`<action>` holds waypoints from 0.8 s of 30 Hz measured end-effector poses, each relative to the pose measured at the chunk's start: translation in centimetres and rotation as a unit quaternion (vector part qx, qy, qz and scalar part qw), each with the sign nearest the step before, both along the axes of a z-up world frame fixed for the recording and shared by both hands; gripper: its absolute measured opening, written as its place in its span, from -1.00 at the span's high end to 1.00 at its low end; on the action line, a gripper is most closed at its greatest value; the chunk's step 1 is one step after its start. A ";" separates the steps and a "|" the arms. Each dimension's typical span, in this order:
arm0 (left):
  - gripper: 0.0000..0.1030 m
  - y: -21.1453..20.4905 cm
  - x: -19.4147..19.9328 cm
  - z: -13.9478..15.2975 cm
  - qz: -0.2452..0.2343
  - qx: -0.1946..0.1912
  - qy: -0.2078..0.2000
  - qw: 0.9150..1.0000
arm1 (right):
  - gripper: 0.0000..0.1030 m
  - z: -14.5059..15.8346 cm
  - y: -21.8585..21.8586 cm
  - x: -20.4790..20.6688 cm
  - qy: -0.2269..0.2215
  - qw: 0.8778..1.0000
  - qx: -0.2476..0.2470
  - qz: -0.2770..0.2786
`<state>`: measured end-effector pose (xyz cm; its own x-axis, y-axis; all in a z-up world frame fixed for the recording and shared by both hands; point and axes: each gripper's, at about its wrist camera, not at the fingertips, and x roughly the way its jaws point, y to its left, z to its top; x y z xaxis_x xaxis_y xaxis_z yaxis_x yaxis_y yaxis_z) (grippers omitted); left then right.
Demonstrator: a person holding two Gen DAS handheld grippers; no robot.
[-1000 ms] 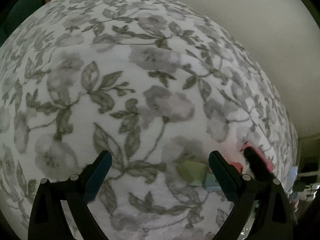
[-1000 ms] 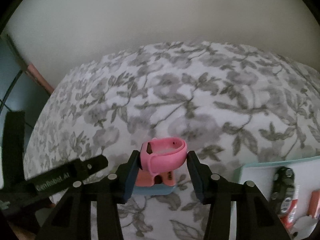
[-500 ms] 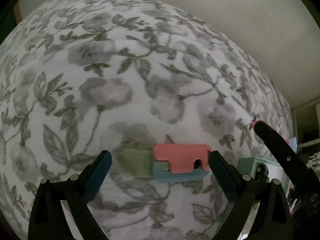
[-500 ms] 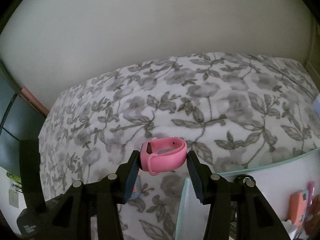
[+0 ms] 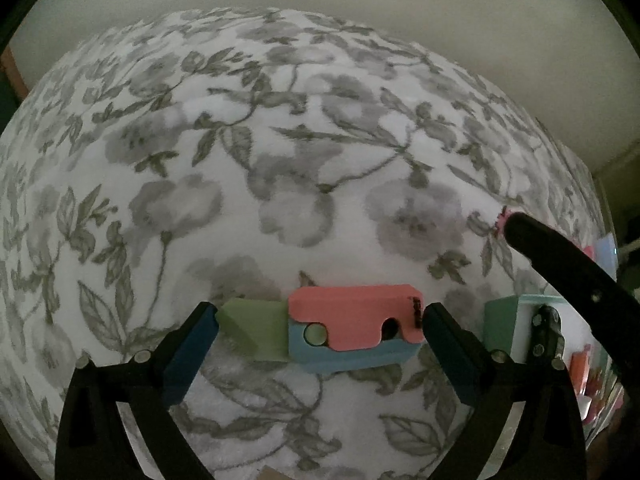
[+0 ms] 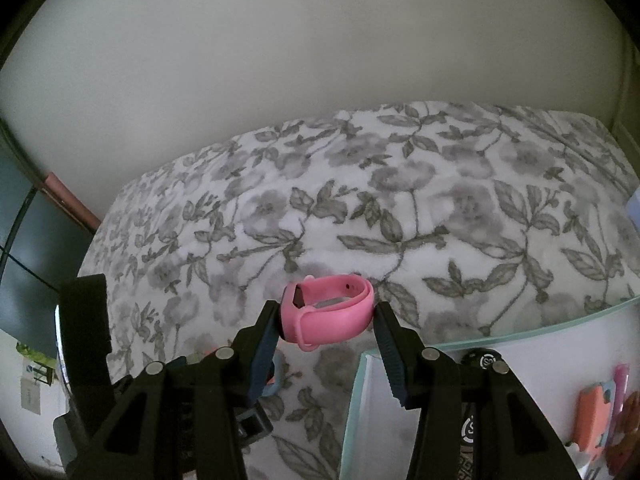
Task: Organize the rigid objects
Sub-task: 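Grasp the coral-and-blue toy block with the left gripper while the right holds the band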
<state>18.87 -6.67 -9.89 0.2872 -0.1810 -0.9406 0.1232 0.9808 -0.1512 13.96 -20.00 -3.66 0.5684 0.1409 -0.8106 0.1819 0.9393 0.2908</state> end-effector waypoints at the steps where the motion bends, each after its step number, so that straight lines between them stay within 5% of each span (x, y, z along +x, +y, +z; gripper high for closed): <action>1: -0.97 -0.3 0.0 0.1 -0.007 0.008 -0.003 1.000 | 0.01 0.0 -0.1 0.0 0.000 1.000 0.001 -0.001; 17: -0.99 -1.6 -0.6 -0.3 -0.040 0.001 -0.006 0.999 | 0.01 -0.1 -0.5 -0.2 0.002 1.000 0.009 -0.003; 24: -0.99 -0.8 -0.5 1.6 -0.039 0.027 -0.043 0.998 | 0.01 -0.2 -0.5 -0.2 0.002 1.000 0.010 -0.003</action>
